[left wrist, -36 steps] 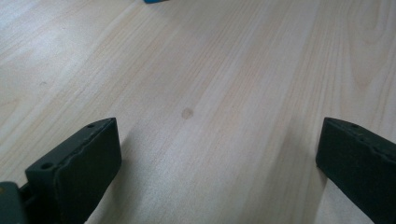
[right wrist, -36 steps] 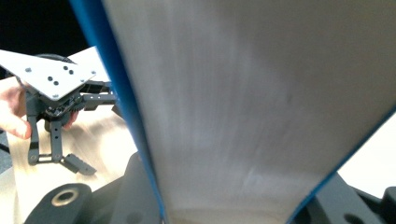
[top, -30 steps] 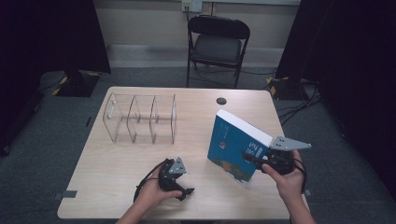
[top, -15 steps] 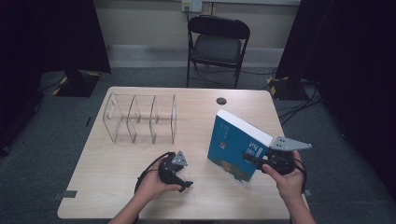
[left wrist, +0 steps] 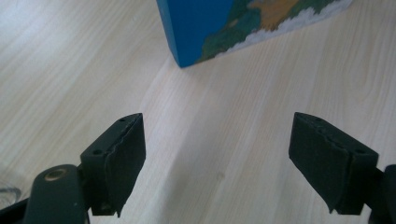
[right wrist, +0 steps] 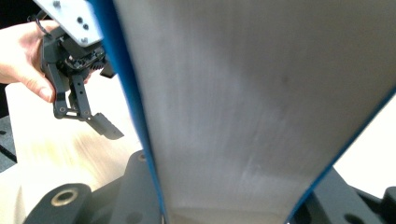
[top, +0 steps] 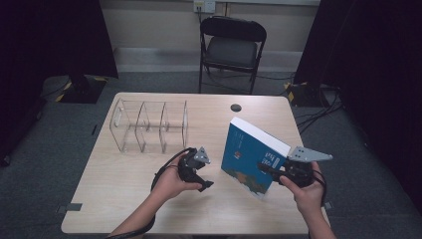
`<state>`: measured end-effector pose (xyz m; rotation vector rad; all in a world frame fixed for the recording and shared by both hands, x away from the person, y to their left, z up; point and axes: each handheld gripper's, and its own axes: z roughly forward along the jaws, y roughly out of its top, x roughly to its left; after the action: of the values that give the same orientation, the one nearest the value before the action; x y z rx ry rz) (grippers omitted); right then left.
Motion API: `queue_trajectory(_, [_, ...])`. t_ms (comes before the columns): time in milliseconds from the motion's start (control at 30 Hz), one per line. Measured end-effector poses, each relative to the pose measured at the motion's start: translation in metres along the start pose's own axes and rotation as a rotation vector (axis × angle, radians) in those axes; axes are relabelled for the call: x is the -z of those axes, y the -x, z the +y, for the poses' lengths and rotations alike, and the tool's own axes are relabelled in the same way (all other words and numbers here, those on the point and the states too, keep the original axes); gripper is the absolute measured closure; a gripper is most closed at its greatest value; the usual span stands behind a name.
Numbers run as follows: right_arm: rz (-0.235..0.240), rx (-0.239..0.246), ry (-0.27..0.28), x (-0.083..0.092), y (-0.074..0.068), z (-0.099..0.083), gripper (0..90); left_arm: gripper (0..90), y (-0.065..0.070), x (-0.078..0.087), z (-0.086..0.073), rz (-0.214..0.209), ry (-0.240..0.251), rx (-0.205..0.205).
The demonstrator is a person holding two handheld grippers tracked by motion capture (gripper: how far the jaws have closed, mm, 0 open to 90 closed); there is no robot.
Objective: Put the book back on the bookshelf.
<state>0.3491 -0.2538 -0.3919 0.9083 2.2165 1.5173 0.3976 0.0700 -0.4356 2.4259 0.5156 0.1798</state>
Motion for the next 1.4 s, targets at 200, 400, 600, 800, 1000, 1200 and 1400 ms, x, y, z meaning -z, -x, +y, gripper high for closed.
queue_trajectory(200, [0.016, 0.0, 0.001, 0.003, -0.001, -0.001, 61.4, 19.5, 0.0, 0.005, 0.012, 0.003, -0.02, -0.029])
queue_trajectory(400, [0.033, 0.015, -0.005, 0.008, -0.001, -0.003, 61.3, 19.8, -0.006, 0.019, 0.03, 0.016, -0.026, -0.037])
queue_trajectory(600, [0.033, 0.024, -0.007, 0.008, -0.003, -0.003, 61.3, 19.6, -0.008, 0.028, 0.053, 0.027, -0.013, -0.045])
queue_trajectory(800, [0.035, 0.025, -0.007, 0.008, -0.002, -0.003, 61.2, 20.0, -0.011, 0.027, 0.069, -0.002, -0.043, -0.064])
queue_trajectory(1000, [0.035, 0.023, -0.007, 0.008, -0.002, -0.003, 61.2, 20.2, -0.013, 0.027, 0.082, -0.025, -0.092, -0.09])
queue_trajectory(1200, [0.036, 0.023, -0.008, 0.008, -0.002, -0.003, 61.2, 20.9, -0.014, 0.033, 0.093, -0.026, -0.097, -0.108])
queue_trajectory(1400, [0.036, 0.023, -0.009, 0.008, -0.002, -0.003, 61.2, 20.8, -0.017, 0.043, 0.108, -0.022, -0.094, -0.123])
